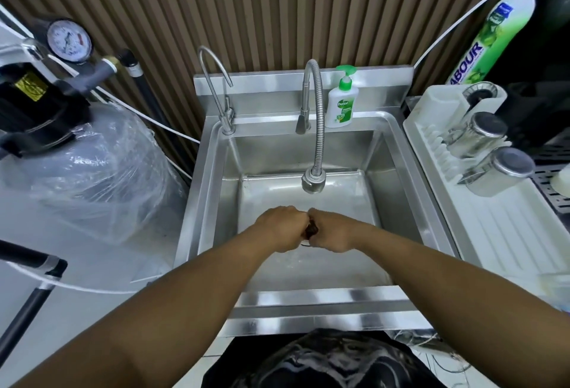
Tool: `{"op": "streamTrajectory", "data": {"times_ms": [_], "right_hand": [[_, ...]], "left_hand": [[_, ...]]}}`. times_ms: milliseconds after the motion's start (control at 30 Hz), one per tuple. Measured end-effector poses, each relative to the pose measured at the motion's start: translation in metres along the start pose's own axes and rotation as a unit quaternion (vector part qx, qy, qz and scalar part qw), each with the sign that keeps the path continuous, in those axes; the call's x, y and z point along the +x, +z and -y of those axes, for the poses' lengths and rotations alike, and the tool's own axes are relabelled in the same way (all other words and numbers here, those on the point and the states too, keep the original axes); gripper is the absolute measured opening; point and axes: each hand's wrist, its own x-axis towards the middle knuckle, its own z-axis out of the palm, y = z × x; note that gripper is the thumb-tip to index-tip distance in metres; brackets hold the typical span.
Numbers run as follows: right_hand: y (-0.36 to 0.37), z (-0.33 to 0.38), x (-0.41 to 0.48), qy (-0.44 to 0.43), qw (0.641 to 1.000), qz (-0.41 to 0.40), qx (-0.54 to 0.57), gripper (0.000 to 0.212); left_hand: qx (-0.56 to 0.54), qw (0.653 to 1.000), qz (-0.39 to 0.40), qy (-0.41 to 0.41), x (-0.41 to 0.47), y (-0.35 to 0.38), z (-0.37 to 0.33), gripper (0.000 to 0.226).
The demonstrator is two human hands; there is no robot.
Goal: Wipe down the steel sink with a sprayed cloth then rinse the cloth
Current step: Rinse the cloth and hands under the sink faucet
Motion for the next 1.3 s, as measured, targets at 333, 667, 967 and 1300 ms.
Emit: {"op": "streamTrajectory", "data": {"times_ms": [333,667,967,1300], "right_hand": [[0.026,-0.005,0.0,-0.044,0.928,-0.189,-0.319,0.035],[0.039,-0.011,0.013,0.019,0.983,-0.177,-0.036,0.042],[0.026,0.003,0.013,0.09,0.919,-0.061,0.379,0.015],[0.03,0.005,0.015,0.077,0.936,0.025,0.341,0.021]], "left_hand": [[-0.181,0.972,0.147,0.014,0.011,-0.002,0.006,0.013],[-0.165,0.973,0.159,0.004,0.01,-0.007,0.014,0.036],[0.0,0.984,-0.18,0.01,-0.004,0.008,0.01,0.022],[0.026,0.991,-0.128,0.036,-0.017,0.021,0.016,0.031]]}}
